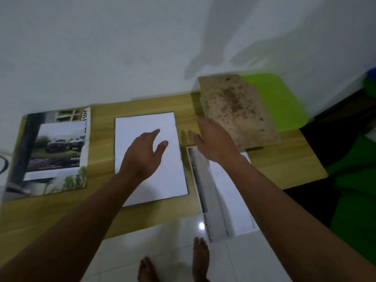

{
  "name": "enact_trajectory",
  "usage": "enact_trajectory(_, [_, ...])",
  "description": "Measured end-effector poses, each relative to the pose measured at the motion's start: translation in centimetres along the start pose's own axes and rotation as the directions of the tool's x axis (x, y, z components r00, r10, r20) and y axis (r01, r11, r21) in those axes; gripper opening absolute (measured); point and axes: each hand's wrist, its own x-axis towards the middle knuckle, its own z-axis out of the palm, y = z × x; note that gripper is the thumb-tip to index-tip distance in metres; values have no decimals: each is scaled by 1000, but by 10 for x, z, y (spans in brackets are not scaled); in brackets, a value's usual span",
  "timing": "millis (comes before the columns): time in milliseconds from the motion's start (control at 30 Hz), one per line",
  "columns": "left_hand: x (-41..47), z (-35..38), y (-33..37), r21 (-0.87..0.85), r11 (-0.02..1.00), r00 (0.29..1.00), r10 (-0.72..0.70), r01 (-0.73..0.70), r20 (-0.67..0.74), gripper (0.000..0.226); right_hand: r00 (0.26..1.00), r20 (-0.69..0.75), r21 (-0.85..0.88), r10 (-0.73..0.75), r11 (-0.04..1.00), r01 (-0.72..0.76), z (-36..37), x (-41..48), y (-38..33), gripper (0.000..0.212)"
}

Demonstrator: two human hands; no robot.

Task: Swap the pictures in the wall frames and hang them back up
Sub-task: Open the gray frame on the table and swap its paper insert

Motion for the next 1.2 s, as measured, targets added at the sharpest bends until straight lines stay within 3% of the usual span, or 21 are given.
enact_trajectory(200, [64,38,95,-297,933,979,-196,204,57,47,976,-120,-10,182,983,-185,-66,30,84,48])
enact_trajectory(367, [94,70,137,-385,857,938,-288,341,190,56,920,-40,-149,389,908,-390,-91,41,149,47])
enact_trajectory(533, [98,84,152,-540,734,911,-352,412,217,57,910,-8,-95,414,906,-413,-97,50,177,44])
enact_trajectory(767, [89,70,150,-576,697,903,-364,427,230,64,884,-50,153,465,878,-454,-102,53,175,75])
enact_trajectory(967, [60,23,113,-588,682,901,-339,434,272,77,909,80,440,410,803,-401,-93,43,135,80])
enact_trajectory(1200, [19,-38,32,-652,591,866,-448,475,224,54,954,110,479,279,826,-296,-48,27,48,72])
